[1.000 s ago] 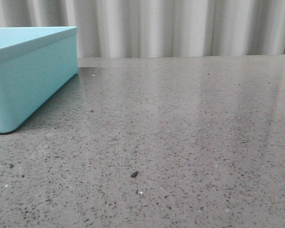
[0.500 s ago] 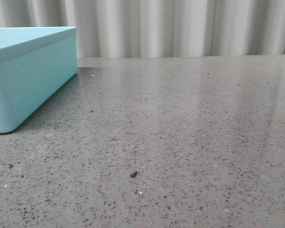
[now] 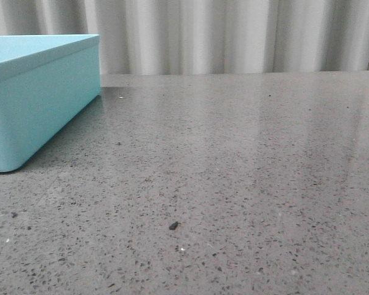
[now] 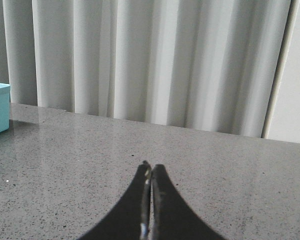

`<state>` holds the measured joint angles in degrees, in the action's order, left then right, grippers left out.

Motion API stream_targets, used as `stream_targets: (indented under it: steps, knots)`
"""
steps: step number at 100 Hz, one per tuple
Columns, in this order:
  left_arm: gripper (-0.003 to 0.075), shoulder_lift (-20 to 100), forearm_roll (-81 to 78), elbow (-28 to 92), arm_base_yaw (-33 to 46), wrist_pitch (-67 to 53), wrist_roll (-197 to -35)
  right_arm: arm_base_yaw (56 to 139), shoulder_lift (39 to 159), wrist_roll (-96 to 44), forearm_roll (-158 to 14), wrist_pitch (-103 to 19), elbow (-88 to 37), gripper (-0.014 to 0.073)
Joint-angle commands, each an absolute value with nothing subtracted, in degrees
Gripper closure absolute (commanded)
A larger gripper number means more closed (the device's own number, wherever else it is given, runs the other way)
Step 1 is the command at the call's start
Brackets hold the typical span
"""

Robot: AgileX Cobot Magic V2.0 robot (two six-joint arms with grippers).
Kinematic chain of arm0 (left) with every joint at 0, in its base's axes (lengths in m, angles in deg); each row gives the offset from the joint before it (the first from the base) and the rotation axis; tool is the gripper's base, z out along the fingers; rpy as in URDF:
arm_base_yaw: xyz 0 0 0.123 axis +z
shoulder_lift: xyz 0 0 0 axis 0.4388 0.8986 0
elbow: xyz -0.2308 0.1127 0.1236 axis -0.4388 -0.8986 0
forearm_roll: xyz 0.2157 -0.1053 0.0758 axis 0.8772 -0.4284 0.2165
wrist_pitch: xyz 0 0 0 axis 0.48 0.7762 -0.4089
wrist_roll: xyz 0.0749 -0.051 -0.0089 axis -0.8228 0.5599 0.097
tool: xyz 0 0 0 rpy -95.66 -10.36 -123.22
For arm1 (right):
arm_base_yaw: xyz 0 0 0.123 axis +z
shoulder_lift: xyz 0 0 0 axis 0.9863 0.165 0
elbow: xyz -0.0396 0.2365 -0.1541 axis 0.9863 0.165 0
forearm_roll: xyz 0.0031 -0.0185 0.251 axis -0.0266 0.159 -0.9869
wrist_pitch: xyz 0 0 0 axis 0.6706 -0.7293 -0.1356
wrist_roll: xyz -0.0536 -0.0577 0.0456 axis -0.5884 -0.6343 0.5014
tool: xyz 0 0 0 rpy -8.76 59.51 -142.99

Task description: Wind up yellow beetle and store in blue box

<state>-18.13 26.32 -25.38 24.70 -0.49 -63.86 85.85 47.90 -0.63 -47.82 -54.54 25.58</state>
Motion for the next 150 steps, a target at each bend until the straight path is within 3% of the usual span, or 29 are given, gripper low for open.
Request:
stream_targets:
  steps: [1,66,103,150]
  knots:
    - [0.0741,-20.0,26.46,-26.83,24.84,-2.53,-63.78,85.81,48.49,-0.61,-47.64,-59.08,24.03,0.0655]
    - [0.0741,-20.0,26.46,-26.83,24.84,-2.53,-63.78,85.27,47.83,-0.61,-46.84,-60.93,26.29,0.0655]
    - [0.0741,-20.0,26.46,-26.83,24.84,-2.53,-63.78,69.21,41.56,-0.61,-47.84,-67.89,37.06,0.0655]
    - [0.0741,-19.89,26.46,-26.83,24.84,-2.53,-63.78,67.9,38.73,-0.61,-47.47,-38.62,37.01,0.0655]
